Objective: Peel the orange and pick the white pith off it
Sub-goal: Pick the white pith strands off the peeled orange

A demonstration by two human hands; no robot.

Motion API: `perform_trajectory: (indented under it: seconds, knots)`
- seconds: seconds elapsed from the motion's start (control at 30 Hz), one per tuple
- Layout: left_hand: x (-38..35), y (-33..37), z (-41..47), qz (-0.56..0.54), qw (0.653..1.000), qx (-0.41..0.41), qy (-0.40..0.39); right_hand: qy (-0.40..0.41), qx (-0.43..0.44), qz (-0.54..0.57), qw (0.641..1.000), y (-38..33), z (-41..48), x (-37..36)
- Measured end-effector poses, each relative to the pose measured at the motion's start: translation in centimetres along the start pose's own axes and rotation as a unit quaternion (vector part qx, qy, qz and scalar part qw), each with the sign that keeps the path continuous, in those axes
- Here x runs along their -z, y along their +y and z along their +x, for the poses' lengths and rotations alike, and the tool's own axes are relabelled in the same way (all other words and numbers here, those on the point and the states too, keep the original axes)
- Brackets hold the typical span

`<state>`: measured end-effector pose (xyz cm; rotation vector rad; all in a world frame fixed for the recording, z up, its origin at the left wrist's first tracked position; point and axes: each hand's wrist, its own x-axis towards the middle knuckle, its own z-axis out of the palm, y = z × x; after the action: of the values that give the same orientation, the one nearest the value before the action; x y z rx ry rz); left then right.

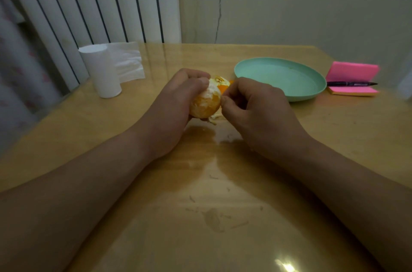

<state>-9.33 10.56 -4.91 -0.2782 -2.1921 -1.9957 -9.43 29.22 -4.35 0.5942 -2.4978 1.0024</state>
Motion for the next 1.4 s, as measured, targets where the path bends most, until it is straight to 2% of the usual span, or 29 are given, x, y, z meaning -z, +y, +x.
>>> perform_trajectory:
  seconds: [0.13,0.27,0.4,0.5,0.7,0.87,1.07,1.13,1.4]
  knots:
    - [-0.1,0.3,-0.1,-0.003,1.0,-0.002,0.001,0.008,0.007,0.003,1.0,0.2,0.1,-0.2]
    - [0.0,0.8,0.5,-0.19,0.974,0.124,0.02,0.026,-0.001,0.033,0.999,0.4,0.2,-0.1]
    - [0.6,1.1,0.9,-0.243,0.957,0.16,-0.011,-0.02,-0.009,0.04,0.999,0.5,0.1,0.0]
    - [1.0,0.6,1.2,-0.207,0.966,0.154,-0.008,-0.029,-0.008,0.024,0.999,0.2,-0.1,-0.1]
    - [1.2,-0.2,1.4,-0.107,0.991,0.076,-0.024,0.045,0.025,0.029,0.998,-0.4,0.1,0.2]
    - [1.2,-0.1,1.1,-0.036,0.997,0.058,-0.023,0.034,0.02,0.007,0.999,-0.6,-0.2,0.1]
    - [0.8,0.0,0.5,0.094,0.995,-0.023,-0.002,0.043,0.022,0.013,0.999,-0.2,-0.1,0.0]
    - [0.7,0.1,0.4,0.093,0.995,-0.023,0.003,0.038,0.023,0.017,0.999,-0.2,-0.1,-0.1]
    - [0.2,0.2,0.3,-0.072,0.996,0.054,-0.02,0.036,0.029,0.048,0.998,-0.3,-0.1,0.0]
